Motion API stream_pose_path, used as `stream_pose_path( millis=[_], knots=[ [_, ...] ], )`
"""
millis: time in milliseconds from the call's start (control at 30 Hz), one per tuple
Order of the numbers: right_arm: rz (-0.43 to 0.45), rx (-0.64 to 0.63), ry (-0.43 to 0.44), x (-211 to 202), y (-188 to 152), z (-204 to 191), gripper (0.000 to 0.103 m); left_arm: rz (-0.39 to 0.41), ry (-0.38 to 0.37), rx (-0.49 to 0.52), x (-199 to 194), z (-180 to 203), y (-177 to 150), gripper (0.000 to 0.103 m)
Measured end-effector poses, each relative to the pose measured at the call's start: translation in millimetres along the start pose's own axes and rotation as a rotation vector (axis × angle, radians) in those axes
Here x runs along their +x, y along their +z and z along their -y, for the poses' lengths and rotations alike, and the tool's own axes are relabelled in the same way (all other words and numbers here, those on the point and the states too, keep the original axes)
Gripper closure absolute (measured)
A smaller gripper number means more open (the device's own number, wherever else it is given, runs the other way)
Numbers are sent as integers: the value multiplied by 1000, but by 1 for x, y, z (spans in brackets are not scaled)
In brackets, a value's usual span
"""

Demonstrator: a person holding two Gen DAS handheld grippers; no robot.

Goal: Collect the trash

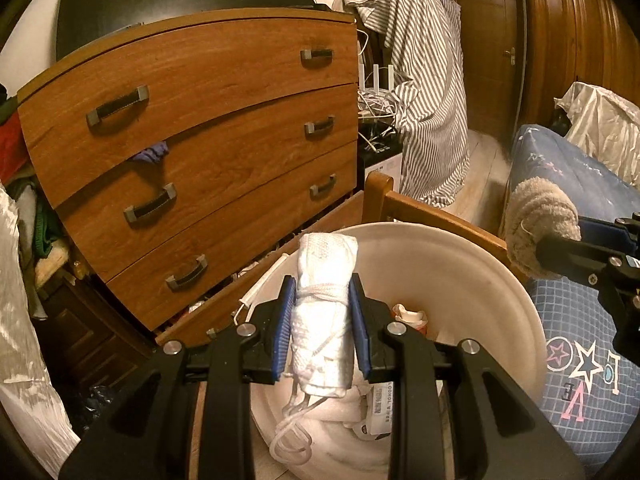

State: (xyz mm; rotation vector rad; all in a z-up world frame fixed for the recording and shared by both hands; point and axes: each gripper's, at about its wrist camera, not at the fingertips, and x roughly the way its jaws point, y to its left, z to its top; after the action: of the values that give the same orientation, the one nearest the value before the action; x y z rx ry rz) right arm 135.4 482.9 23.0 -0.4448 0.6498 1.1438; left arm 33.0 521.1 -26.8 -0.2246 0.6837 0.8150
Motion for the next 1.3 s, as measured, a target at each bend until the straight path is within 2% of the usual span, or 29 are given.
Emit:
stream_pose_path(
  millis=[467,533,567,600,667,1133,1300],
  knots=[
    [4,-12,0,1,0,0,73,-7,0,-4,3,0,1,76],
    [2,-21,6,2,0,0,68,-8,6,-7,4,0,1,76],
    [3,-26,3,2,0,-1,62,-11,10,-9,5,0,1,67],
    [9,-30,-1,1,0,-1,60,-13,17,-16,6,-1,1,47],
    [15,-30,-2,0,-1,0,60,0,32,-35,6,-4,0,32],
    [39,-5,-57,-15,-12,11,60,14,45,-54,-1,-6,-2,32],
    [106,-7,-120,-36,-23,9,60,39,42,-73,-14,-4,-5,32]
  ],
)
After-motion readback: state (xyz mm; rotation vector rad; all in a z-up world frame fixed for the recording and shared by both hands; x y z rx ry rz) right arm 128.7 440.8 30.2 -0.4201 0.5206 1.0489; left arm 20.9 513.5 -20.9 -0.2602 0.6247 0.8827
